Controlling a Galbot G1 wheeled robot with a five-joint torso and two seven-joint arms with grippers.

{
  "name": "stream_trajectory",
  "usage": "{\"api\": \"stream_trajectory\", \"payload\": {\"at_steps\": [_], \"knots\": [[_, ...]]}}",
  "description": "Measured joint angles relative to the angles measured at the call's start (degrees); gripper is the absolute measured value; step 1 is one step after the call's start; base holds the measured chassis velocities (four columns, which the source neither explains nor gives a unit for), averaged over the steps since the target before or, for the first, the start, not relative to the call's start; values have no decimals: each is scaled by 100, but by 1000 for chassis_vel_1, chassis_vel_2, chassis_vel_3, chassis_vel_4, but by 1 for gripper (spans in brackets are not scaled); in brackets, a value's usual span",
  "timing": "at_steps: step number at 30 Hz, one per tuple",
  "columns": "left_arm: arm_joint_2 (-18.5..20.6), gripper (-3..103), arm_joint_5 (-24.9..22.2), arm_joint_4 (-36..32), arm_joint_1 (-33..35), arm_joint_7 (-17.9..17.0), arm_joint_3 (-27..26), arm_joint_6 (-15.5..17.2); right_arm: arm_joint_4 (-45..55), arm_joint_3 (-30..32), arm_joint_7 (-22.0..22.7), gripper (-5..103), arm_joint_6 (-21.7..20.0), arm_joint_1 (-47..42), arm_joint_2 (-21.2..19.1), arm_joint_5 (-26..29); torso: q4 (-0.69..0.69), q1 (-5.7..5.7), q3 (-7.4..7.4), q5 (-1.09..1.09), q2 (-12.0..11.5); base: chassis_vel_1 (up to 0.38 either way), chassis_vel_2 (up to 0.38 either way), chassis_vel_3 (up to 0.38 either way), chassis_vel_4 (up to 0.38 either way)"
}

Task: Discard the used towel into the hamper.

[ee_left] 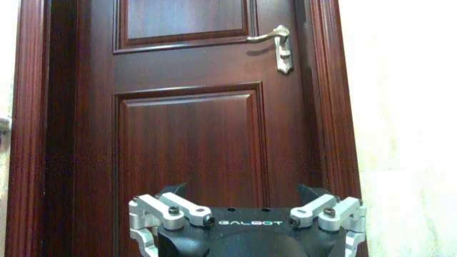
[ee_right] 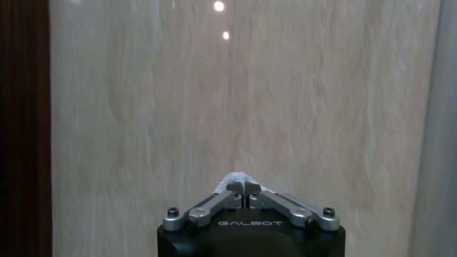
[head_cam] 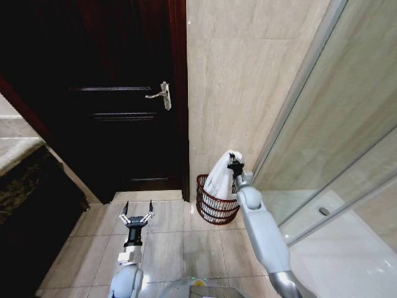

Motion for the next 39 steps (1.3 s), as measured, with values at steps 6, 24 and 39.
{"api": "stream_trajectory", "payload": {"at_steps": [6,24,39], "knots": [[59,100,-78,5,-3,-9,-6,-14,-261,209,-94,1,-76,-173,-39,-247,0,1,1,0,2,0,0,0,0],[163,100,-186,90,-8,-79,-73,-41,-68,265,-709,1,-3109,254,-468,630,1,3,3,0,5,0,0,0,0],[174,100,-255,313,-110,-91,-49,-91,-203,323,-1244,1,-3650,461,-591,875,0,3,4,1,6,0,0,0,0]]}}
